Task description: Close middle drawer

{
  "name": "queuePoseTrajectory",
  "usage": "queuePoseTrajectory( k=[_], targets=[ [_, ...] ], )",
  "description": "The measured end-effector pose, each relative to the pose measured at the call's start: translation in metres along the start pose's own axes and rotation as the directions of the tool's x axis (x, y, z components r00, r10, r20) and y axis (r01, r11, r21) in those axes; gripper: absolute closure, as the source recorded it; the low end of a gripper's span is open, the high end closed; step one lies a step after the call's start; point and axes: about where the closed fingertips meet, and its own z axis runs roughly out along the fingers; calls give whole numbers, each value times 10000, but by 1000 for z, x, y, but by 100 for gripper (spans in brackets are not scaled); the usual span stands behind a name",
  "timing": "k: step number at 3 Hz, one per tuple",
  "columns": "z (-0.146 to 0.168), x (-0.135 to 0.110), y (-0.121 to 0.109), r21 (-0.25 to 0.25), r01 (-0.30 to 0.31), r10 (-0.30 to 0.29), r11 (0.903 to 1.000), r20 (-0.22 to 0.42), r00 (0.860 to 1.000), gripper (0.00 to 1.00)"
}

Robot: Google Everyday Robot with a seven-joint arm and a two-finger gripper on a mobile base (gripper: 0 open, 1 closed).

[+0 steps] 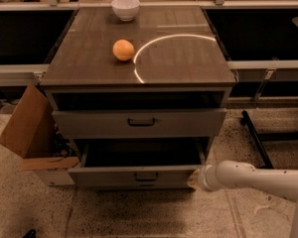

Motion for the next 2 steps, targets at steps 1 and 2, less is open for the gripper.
queuePoseTrajectory(
  k=[1, 2],
  targets=[
    [7, -2, -30, 575, -59, 37, 9983, 376, 9993, 100],
    [12, -4, -61, 992, -165, 75, 9949, 905, 9959, 100]
  ],
)
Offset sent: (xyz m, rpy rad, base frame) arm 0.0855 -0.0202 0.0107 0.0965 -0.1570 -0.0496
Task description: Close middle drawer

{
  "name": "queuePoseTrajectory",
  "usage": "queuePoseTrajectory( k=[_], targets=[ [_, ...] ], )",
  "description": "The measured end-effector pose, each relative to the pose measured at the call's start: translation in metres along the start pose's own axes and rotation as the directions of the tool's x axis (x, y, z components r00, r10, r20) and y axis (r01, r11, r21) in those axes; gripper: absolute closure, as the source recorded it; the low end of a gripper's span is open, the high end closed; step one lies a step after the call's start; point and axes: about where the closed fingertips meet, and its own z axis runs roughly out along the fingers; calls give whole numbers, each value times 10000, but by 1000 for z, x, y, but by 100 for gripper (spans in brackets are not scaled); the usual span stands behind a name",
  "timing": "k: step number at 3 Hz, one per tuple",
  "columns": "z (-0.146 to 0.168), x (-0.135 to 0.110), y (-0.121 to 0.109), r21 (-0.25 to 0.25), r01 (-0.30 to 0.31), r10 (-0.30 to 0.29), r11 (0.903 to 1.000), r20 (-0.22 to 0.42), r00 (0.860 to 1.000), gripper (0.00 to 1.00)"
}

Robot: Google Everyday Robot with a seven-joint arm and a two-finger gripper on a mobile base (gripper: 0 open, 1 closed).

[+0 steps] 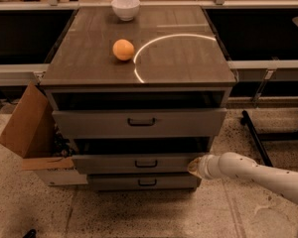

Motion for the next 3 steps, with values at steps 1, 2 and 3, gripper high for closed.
queuePoseTrajectory(
  k=[1, 2, 3],
  targets=[
    [2, -2, -15, 196, -22, 17, 9998, 243, 9997, 100],
    [4, -3, -23, 245, -8, -1, 9997, 363, 9993, 100],
    [11, -6, -29, 159, -7, -2, 9999, 608, 9982, 100]
  ],
)
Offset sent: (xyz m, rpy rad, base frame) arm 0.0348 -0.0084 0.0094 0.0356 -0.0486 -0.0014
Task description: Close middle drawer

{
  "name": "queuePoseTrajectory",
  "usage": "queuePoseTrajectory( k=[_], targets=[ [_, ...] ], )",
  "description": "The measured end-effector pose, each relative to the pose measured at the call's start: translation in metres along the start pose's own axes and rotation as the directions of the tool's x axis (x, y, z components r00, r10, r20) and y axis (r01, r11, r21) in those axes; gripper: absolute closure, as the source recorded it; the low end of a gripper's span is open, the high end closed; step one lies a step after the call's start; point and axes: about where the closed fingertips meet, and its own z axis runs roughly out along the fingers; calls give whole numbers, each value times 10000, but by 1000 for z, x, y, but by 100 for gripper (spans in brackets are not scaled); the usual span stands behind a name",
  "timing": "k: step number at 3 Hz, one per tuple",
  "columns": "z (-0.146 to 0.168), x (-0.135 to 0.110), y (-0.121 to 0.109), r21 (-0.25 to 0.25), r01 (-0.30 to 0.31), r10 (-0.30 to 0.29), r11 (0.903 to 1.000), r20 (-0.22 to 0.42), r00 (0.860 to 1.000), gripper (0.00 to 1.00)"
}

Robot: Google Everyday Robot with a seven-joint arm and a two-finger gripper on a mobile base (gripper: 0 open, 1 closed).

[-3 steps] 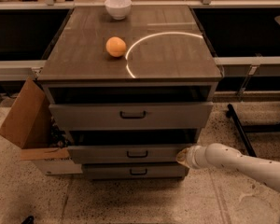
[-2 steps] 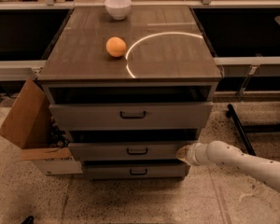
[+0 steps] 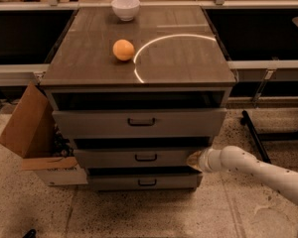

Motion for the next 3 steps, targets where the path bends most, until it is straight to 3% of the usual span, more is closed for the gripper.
queuePoseTrajectory(
  k=[1, 3],
  targets=[
    [-3, 2, 2, -87, 26, -25, 10000, 39, 10000, 100],
    [-52, 12, 29, -431, 333, -329, 9985, 100, 9994, 100]
  ],
)
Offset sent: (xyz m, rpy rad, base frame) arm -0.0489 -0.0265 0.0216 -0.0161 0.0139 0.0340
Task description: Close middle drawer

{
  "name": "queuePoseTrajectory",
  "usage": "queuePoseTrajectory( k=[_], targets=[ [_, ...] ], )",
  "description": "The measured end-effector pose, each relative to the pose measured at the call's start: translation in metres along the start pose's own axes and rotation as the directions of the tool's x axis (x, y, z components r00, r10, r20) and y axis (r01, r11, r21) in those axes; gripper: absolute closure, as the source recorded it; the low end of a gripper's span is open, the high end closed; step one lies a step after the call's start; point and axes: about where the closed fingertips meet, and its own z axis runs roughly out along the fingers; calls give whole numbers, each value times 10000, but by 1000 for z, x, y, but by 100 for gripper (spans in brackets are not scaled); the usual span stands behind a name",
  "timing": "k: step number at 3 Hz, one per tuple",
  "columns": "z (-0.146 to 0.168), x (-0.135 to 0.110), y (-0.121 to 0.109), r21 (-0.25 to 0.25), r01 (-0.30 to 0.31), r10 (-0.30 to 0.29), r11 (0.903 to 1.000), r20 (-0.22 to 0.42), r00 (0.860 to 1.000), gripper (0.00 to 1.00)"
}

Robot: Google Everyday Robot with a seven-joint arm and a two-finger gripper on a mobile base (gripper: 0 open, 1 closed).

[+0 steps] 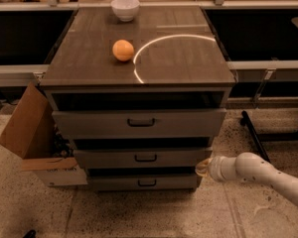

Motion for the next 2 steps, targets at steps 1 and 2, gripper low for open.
queuePoseTrajectory(
  k=[1, 2],
  targets=[
    [-23, 4, 12, -395, 160, -155, 9991, 140, 9998, 100],
    [-41, 4, 23, -655, 386, -374, 9971, 208, 9991, 100]
  ],
)
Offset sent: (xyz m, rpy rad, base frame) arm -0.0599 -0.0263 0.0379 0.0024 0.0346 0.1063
